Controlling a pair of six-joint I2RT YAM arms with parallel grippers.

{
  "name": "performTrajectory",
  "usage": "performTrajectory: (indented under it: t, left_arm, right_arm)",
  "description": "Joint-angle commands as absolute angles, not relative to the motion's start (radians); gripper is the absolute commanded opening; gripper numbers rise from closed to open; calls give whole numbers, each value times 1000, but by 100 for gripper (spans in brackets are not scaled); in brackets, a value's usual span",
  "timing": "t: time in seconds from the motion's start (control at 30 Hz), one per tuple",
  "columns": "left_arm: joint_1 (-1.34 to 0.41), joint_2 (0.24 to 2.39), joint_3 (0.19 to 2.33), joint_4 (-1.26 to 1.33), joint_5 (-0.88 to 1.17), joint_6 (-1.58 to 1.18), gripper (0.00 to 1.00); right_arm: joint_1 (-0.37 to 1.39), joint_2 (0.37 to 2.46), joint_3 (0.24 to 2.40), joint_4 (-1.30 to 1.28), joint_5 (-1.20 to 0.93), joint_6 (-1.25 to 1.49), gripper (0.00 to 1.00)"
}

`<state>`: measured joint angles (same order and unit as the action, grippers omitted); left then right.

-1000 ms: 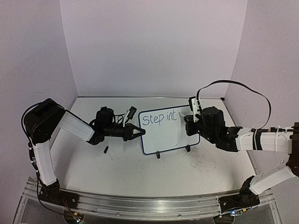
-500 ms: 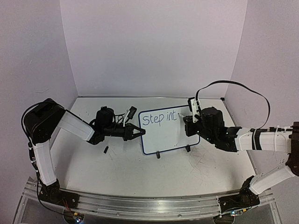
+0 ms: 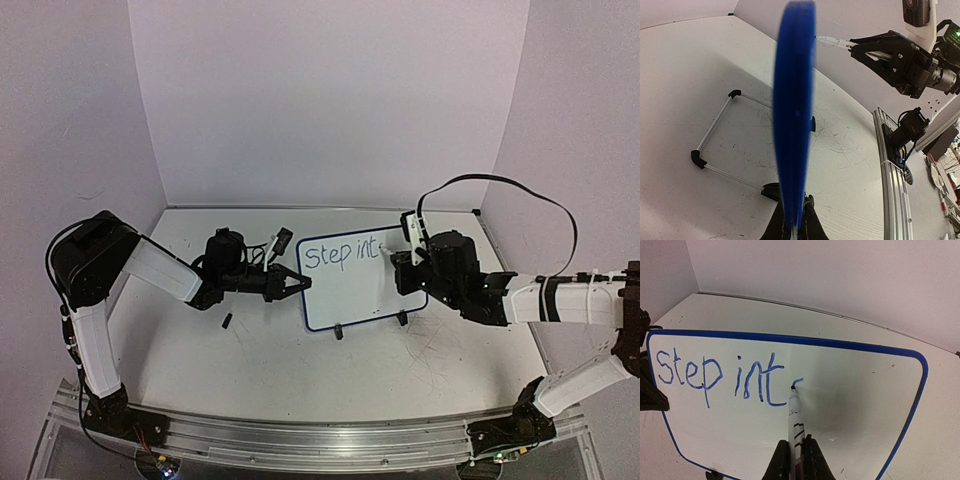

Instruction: Write a sentence on the whiteboard

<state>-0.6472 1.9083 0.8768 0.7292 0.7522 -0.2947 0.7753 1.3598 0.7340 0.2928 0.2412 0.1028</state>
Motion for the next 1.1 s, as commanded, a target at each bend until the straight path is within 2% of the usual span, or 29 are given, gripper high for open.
performTrajectory:
  t: [0.0, 1.07]
  left_arm:
    - [-637, 1907, 880, 618, 691, -255, 0]
    - [-637, 1900, 873, 615, 689, -255, 0]
  right_arm:
    - [781, 1351, 722, 284, 237, 117, 0]
    - [782, 1329, 707, 272, 363, 136, 0]
